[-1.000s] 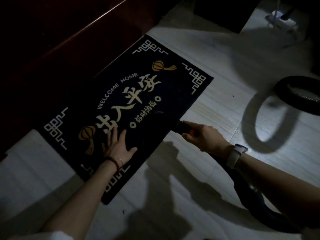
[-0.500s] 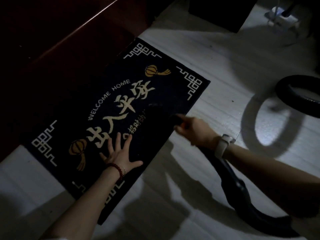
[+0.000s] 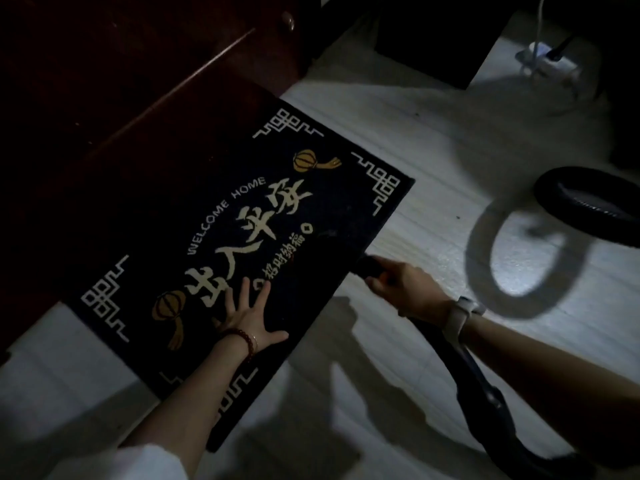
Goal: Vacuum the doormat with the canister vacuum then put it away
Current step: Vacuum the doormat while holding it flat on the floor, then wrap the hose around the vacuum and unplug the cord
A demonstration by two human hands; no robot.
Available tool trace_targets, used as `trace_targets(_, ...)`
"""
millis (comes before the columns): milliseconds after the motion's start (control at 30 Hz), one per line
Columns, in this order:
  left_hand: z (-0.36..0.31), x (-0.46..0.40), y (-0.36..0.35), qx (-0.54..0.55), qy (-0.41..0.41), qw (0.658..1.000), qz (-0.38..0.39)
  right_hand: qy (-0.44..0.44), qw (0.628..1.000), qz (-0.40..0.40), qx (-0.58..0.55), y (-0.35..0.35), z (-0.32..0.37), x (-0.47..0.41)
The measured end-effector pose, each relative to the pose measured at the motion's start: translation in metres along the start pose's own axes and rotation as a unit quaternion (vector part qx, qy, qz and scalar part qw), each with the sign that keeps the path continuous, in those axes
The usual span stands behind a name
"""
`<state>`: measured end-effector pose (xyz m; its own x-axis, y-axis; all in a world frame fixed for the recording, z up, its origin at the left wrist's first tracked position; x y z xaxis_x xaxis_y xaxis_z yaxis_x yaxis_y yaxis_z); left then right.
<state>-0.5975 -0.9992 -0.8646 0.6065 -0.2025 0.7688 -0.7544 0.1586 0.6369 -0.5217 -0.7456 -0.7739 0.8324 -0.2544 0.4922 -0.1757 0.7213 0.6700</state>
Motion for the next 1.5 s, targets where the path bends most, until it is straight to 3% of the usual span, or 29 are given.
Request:
trace_targets(100, -0.001, 0.027, 0.023, 0.042, 0.009, 0.998, 0.035, -0.001, 0.994, 0.004, 0.109, 0.008, 0.015, 0.028)
trace_targets(200, -0.024, 0.083, 0.087, 0.178, -0.018, 0.982, -0.059, 0.013, 0.991, -0.023, 0.131, 0.044, 0.050, 0.068)
trace_targets(300, -0.042, 0.171, 0.156, 0.302, -0.053, 0.938, -0.161, 0.017, 0.991, -0.074, 0.111, 0.094, 0.089, 0.121)
trace_targets(367, -0.049, 0.233, 0.180, 0.382, -0.069, 0.904, -0.178, 0.014, 0.992, -0.097, 0.084, 0.121, 0.113, 0.157)
trace_targets(567, -0.093, 0.401, 0.222, 0.523, -0.061, 0.847, -0.075, 0.020, 0.990, -0.135, 0.035, 0.208, 0.198, 0.276)
trace_targets(733, -0.163, 0.489, 0.276, 0.573, -0.072, 0.816, -0.012, 0.035, 0.987, -0.159, 0.000, 0.285, 0.244, 0.361)
trace_targets(900, -0.248, 0.556, 0.336, 0.586, -0.145, 0.797, -0.028, -0.024, 0.978, -0.167, -0.122, 0.372, 0.224, 0.413)
trace_targets(1000, -0.298, 0.580, 0.353, 0.594, -0.177, 0.784, -0.011, -0.042, 0.971, -0.128, -0.200, 0.401, 0.190, 0.436)
trace_targets(1133, -0.338, 0.585, 0.374, 0.596, -0.183, 0.782, -0.022, -0.057, 0.971, -0.093, -0.212, 0.425, 0.148, 0.454)
trace_targets(1400, -0.442, 0.572, 0.397, 0.592, -0.187, 0.784, -0.001, -0.045, 0.957, -0.218, -0.185, 0.522, 0.130, 0.435)
trace_targets(1500, -0.490, 0.558, 0.416, 0.602, -0.201, 0.772, 0.002, -0.048, 0.954, -0.212, -0.209, 0.558, 0.110, 0.418)
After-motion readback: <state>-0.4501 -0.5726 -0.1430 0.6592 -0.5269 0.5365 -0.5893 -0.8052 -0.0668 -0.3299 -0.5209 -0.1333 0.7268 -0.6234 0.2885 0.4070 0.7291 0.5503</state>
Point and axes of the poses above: each hand's wrist, its own x-axis away from the middle knuckle, its own y-axis out of the back of the hand, z = x × y, the point moved 10 cm from there along -x, towards the middle knuckle, and after that the axes turned 1 degree about y, right-handed, at the moved point
